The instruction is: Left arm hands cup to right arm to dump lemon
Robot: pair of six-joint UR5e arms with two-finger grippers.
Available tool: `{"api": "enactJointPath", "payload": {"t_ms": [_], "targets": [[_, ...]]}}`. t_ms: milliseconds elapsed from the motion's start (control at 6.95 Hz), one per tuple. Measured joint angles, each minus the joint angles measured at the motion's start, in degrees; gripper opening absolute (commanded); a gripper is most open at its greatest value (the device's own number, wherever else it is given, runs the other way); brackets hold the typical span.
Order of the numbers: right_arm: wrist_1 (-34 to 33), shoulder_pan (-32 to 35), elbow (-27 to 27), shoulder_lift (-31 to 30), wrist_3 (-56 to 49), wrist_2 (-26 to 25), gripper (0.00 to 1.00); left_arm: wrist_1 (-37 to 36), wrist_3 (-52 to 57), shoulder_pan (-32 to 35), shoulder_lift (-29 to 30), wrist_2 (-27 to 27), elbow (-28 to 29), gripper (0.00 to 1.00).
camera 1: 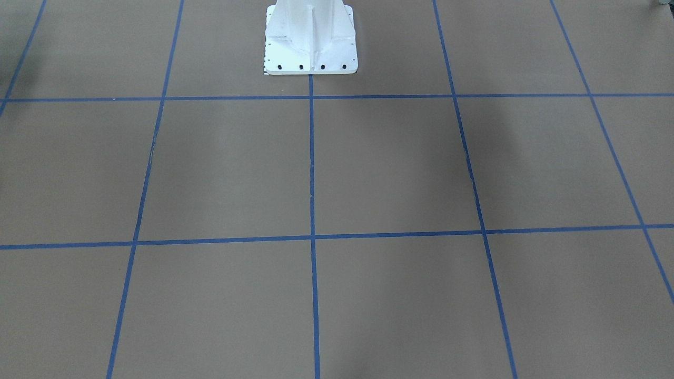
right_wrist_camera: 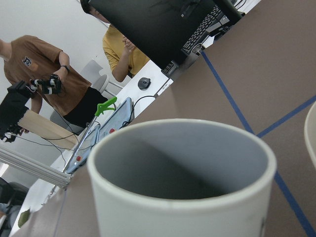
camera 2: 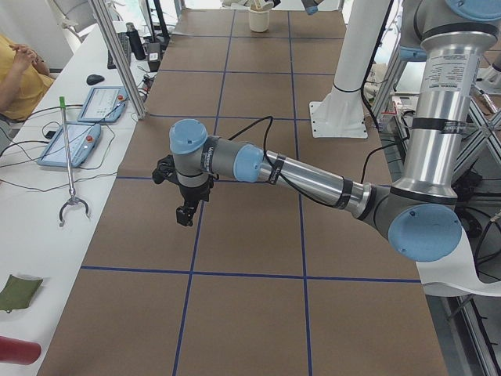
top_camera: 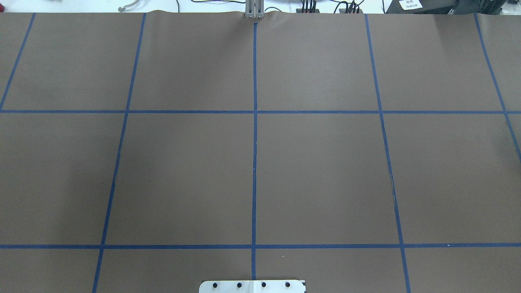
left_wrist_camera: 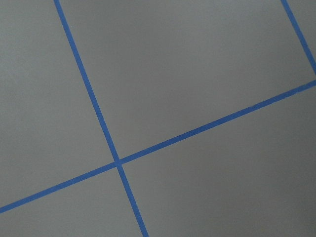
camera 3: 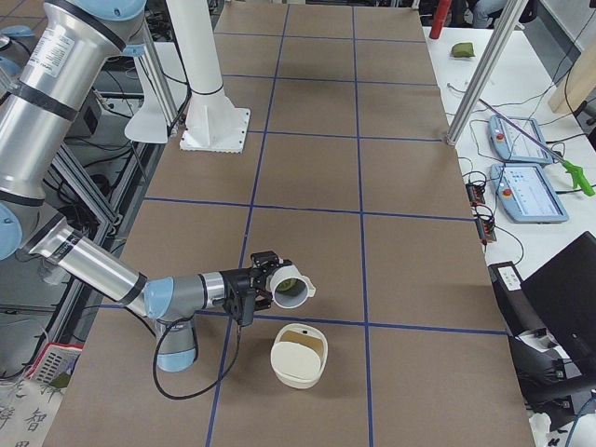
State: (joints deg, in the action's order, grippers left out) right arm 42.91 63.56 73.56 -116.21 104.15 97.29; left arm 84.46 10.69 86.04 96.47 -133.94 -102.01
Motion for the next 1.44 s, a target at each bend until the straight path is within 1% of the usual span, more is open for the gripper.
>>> {"api": "enactJointPath", "payload": {"t_ms": [432,720,1152,1439], "targets": [[4.0,2.9,-1.6,3.1,17.7,-0.5,0.0,0.0,-0.1,0.1,0.1,0.0,-0.5,1.0],[5.5,4.7,-2.6,3.8,25.4,-1.4,0.0,0.0,-0.2,0.1,0.1,0.0,-0.8,1.0],[10.7,5.2,-7.7,5.8,37.6,-6.1,0.0,0.0,-0.4,0.1,0.2,0.0,-1.0,1.0],[11.8,5.2,-9.2,6.6,46.3,-9.9,0.0,0.0,-0.4,0.1,0.3,0.0,-1.0,1.0]]}}
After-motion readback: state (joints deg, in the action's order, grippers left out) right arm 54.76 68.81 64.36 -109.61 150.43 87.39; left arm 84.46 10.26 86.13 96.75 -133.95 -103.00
